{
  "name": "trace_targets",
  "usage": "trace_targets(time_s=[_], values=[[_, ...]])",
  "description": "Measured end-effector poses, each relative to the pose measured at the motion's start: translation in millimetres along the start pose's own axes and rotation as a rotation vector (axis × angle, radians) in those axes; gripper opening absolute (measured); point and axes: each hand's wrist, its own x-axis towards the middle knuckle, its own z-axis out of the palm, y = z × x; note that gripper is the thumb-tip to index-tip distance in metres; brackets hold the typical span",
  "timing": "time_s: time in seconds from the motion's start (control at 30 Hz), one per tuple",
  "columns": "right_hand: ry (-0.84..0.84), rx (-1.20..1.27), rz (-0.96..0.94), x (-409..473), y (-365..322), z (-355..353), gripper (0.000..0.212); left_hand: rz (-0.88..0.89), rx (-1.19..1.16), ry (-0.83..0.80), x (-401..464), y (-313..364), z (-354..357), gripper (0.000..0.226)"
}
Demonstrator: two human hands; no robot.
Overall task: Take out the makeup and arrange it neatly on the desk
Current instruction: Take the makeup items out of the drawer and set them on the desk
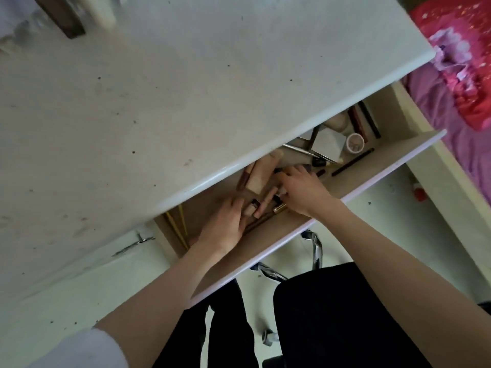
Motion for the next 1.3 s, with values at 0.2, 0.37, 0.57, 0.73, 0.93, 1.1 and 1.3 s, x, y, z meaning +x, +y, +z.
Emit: trace_targets(time_s=[0.2, 0.37, 0.57, 0.73, 0.93, 1.1, 1.3], values=[[-0.044, -0.174, -0.043, 13, 13, 5, 0.049, -0.018, -0.008, 0.067, 26, 19, 22, 0.038], [-0.058, -0.298, -0.093, 12, 13, 8, 0.045, -0.113, 0.122, 0.08, 36, 30, 29, 0.047], [-0.182, -0.288, -0.092, 13, 8, 11, 0.034, -0.144, 0.145, 0.039, 38, 30, 28, 0.032], [-0.295, -0.223, -0.085, 22, 10, 18, 0.034, -0.093, 0.025, -0.006, 35, 22, 27, 0.05], [-0.36, -0.16, -0.107, 27, 12, 22, 0.028, -0.125, -0.033, -0.055, 26, 12, 14, 0.022], [-0.369, -0.033, -0.143, 21, 11, 15, 0.034, -0.16, -0.194, -0.058, 13, 8, 6, 0.012], [-0.13, 0.21, -0.171, -9, 10, -8, 0.023, -0.002, -0.33, 0.086, -7, 16, -11, 0.028]])
